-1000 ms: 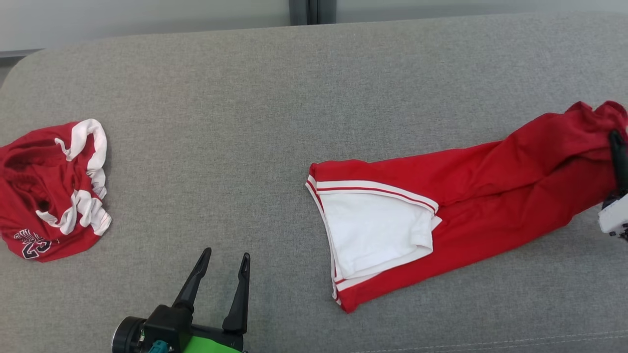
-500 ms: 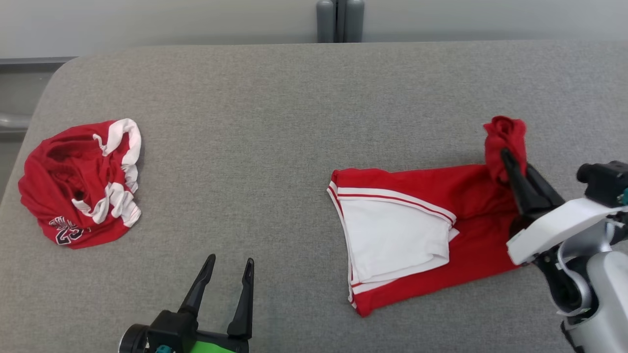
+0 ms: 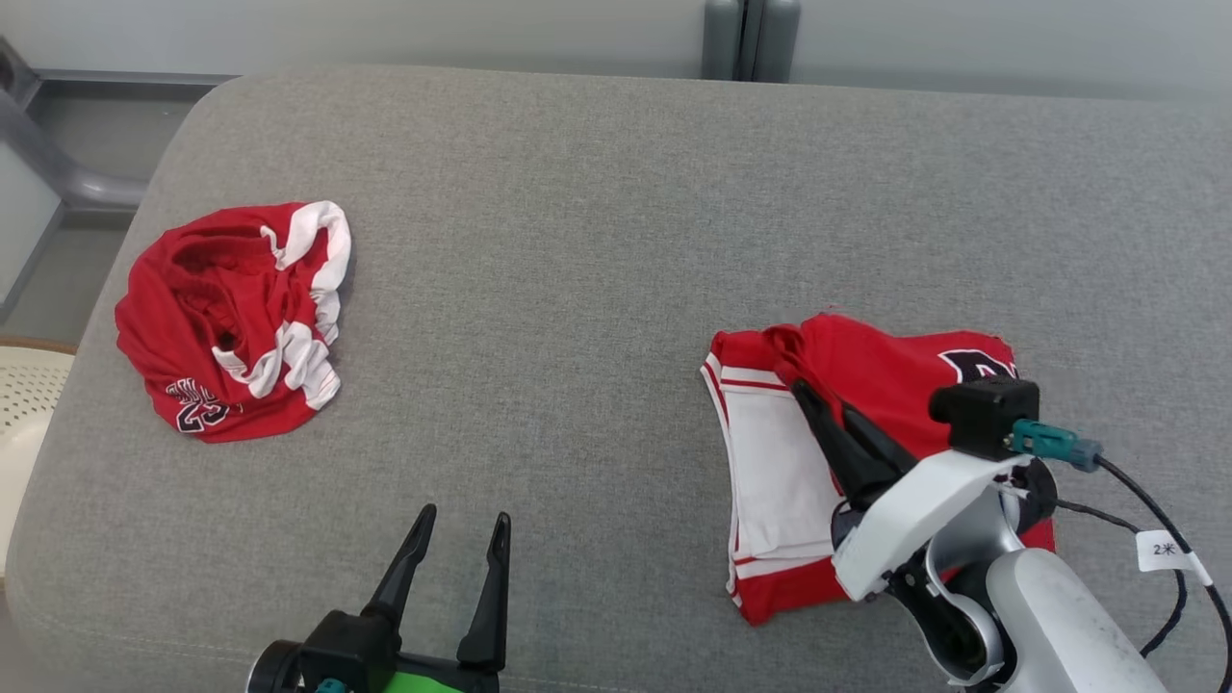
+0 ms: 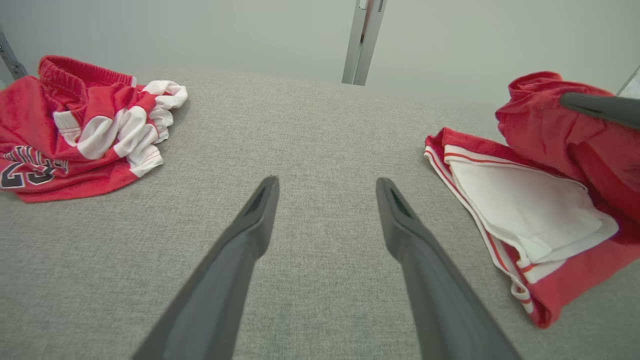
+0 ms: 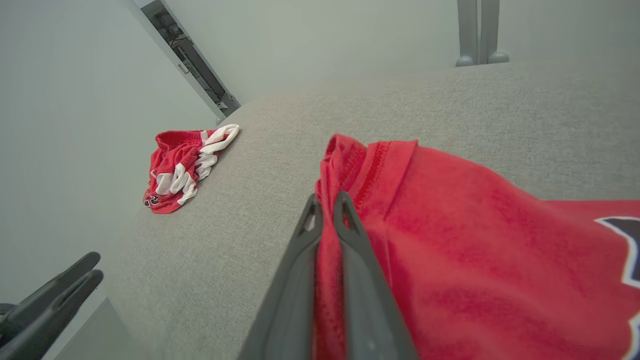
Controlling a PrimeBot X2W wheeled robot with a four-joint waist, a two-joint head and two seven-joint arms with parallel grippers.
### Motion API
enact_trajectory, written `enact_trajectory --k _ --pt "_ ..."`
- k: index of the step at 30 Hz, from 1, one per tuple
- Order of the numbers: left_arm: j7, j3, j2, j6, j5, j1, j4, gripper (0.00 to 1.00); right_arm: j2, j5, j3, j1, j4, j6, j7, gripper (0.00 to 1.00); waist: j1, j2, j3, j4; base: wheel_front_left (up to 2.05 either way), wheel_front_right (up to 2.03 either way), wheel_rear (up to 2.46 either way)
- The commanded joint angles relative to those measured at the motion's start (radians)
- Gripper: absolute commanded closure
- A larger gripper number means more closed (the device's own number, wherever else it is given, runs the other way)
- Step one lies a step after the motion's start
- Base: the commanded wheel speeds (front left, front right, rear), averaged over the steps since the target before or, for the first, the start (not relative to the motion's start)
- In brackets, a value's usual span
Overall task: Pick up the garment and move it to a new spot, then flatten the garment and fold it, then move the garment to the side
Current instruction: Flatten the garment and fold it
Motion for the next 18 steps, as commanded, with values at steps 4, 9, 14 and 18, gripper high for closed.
enact_trajectory --k 4,9,14,18 --pt "0.0 0.002 0.001 0.008 -0.005 -0.015 -0.001 0.0 0.005 0.021 0.044 0.014 0.017 0.0 0.028 1.0 0.0 0.0 0.01 0.01 0.0 0.0 0.0" --pt "0.0 0.017 0.001 0.013 -0.012 -0.021 0.002 0.0 0.02 0.068 0.065 0.015 0.017 0.0 0.022 0.0 0.0 0.0 0.009 0.0 0.0 0.0 0.0" --pt "0.0 0.03 0.001 0.016 -0.003 -0.012 -0.006 0.0 -0.017 0.084 0.027 0.013 -0.015 0.0 -0.07 0.0 0.0 0.0 -0.011 -0.033 0.0 0.0 0.0" --pt "0.0 0.044 0.001 0.016 0.003 0.009 -0.012 0.0 -0.055 0.074 -0.039 0.032 -0.004 0.0 -0.168 0.0 0.0 0.0 -0.039 -0.074 0.0 0.0 0.0"
